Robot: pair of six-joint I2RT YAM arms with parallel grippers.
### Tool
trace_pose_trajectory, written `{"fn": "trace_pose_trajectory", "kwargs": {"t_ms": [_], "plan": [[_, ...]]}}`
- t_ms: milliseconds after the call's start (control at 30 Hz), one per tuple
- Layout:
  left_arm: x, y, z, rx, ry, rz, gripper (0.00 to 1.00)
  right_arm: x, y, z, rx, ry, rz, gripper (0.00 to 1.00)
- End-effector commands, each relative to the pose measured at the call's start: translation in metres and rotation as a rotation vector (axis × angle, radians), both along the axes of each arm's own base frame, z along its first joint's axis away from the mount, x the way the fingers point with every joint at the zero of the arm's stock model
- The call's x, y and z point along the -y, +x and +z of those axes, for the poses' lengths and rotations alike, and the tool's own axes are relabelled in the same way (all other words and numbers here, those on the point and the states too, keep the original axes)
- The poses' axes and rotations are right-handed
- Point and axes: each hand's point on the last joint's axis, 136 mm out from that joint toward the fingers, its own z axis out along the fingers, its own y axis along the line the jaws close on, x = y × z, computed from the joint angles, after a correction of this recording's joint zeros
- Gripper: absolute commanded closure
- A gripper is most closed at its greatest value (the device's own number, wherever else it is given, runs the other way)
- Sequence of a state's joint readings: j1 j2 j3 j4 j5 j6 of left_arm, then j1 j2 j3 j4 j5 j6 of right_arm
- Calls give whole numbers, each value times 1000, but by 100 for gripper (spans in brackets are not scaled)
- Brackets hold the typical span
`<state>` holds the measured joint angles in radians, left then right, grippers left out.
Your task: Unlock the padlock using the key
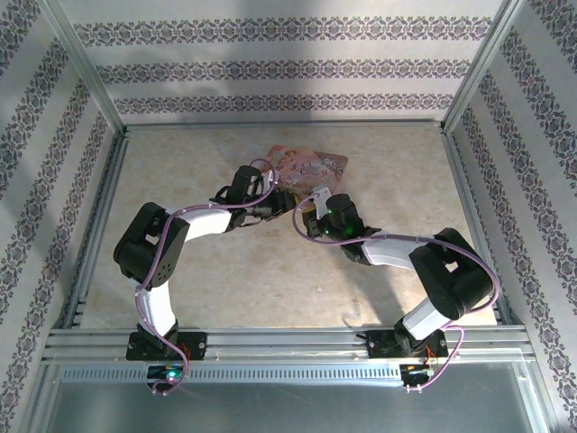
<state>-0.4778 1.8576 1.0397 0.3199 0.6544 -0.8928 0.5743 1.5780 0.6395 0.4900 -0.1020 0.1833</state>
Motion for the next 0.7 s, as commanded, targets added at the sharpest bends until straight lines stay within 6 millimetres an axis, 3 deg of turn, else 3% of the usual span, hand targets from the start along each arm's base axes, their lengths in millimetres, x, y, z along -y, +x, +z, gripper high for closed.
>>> {"fn": "trace_pose_trajectory", "kwargs": {"t_ms": [0, 300, 667], "plan": [[18, -9, 35, 27, -79, -73, 89, -10, 9, 20, 80, 48, -2, 100], [21, -12, 34, 14, -85, -84, 89, -15, 15, 34, 129, 73, 7, 100], [22, -13, 36, 9, -93, -85, 89, -27, 23, 64, 189, 152, 31, 100]]}}
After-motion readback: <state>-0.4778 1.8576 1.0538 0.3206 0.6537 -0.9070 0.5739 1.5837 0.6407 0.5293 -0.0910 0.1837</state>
